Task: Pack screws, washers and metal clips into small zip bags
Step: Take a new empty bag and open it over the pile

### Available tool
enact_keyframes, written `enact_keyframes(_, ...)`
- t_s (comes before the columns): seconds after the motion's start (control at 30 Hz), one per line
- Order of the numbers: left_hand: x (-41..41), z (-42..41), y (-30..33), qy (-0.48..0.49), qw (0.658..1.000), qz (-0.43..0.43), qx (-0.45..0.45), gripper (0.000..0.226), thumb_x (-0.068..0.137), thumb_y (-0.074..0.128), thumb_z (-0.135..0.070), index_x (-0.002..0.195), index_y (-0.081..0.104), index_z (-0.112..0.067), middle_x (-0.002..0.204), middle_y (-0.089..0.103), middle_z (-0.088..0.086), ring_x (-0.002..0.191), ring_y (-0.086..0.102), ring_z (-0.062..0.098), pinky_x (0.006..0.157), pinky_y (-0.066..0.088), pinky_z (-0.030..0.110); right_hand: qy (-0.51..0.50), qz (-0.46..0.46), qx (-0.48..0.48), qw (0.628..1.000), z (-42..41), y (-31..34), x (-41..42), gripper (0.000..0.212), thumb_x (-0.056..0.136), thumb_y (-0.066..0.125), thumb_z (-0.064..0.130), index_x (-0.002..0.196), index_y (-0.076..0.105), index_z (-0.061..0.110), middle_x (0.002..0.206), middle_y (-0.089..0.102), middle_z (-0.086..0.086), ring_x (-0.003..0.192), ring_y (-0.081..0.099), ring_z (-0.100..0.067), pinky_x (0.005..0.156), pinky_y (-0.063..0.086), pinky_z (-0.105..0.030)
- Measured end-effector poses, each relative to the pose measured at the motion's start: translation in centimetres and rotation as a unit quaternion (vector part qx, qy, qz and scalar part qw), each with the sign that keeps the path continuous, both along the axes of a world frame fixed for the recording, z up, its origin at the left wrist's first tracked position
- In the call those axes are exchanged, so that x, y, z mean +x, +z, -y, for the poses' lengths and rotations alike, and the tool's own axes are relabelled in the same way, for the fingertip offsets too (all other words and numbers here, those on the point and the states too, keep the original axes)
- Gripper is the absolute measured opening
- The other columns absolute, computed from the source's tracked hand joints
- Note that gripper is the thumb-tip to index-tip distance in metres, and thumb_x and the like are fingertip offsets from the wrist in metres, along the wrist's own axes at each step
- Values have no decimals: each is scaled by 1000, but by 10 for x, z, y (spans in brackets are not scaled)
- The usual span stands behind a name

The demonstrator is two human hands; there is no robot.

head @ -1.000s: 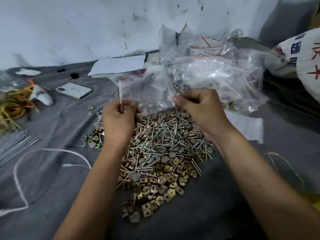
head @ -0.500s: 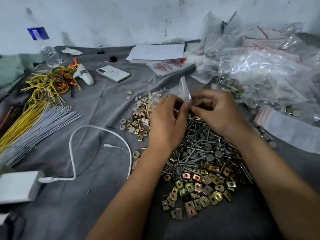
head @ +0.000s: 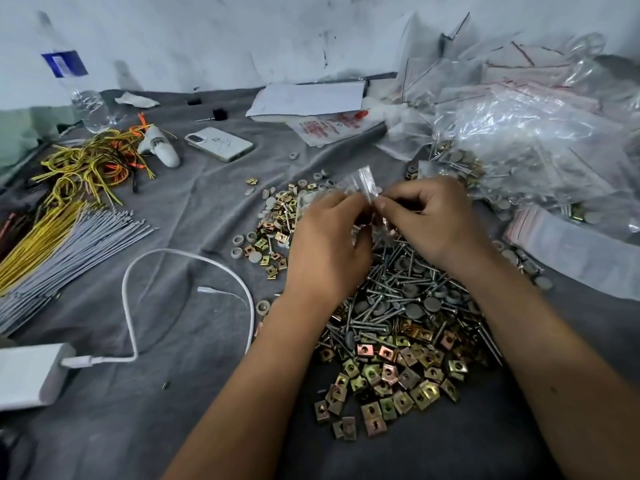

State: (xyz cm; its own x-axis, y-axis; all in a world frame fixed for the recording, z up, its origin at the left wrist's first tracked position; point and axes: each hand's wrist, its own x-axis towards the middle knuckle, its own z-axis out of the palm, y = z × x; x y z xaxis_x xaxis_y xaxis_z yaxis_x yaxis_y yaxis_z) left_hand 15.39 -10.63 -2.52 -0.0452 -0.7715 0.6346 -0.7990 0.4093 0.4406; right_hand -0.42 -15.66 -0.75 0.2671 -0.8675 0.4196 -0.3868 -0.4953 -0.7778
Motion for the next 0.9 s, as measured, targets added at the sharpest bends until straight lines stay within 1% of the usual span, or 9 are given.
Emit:
enact_keyframes(0.13,2,2,2,5,998,-64,-5,4,85,72,-4,85,69,-6,84,65,4,77,59,21,68,51,41,11,-11,-11,1000,-2,2,-1,12,90,77,19,95,79,30,78,75,18,71,70,2,65,53,-15)
enact_keyframes(0.23,-1,-1,6,-5,987,-157,17,4,91,70,-8,88,71,-6,81,70,3,75,66,17,68,56,41,-2,5,-41,999,-5,2,0,8,88,80,19,93,80,25,76,74,15,68,70,-1,63,54,-18)
enact_keyframes(0.33,-7,-4,10,-14,954,-287,82,17,98,65,-17,89,75,-8,77,74,4,74,72,23,71,60,48,-14,16,-71,997,-8,2,2,6,86,82,23,90,80,19,75,74,12,66,70,-3,60,54,-18)
enact_keyframes(0.43,-8,-3,12,-19,925,-359,126,27,102,65,-20,85,75,-2,77,74,14,74,74,32,72,63,52,-6,-5,-106,994,-12,2,3,6,84,83,19,84,78,21,76,73,12,67,69,-6,60,57,-21)
enact_keyframes(0.47,-7,-2,13,-28,910,-389,141,27,103,63,-16,84,74,-1,77,74,17,73,74,32,72,64,49,-4,-9,-111,994,-12,1,4,9,83,84,19,82,76,24,75,72,13,67,69,-6,59,56,-20)
enact_keyframes(0.57,-6,-1,12,-68,863,-469,176,29,105,58,-10,82,74,-4,76,73,14,68,72,22,64,61,33,-1,4,-92,996,-11,0,5,13,81,85,26,79,73,29,70,70,14,63,66,-5,57,50,-16)
enact_keyframes(0.7,-4,1,12,-125,840,-499,173,25,106,57,-10,89,73,-3,74,74,10,63,70,17,61,58,25,28,88,-29,995,-7,0,4,12,89,78,29,78,74,25,68,71,3,58,64,-9,56,52,-23)
enact_keyframes(0.8,-3,0,12,-134,855,-477,154,17,102,62,-4,90,73,-3,73,74,7,63,70,17,61,58,25,45,121,4,992,-6,2,3,11,93,73,24,83,76,28,76,74,3,67,67,-7,64,55,-24)
enact_keyframes(0.9,-2,1,10,-99,877,-448,147,14,98,67,-4,86,74,-1,71,74,9,61,71,19,60,60,32,31,68,2,997,-6,-1,3,13,97,70,24,85,72,27,75,72,8,67,65,-2,62,51,-17)
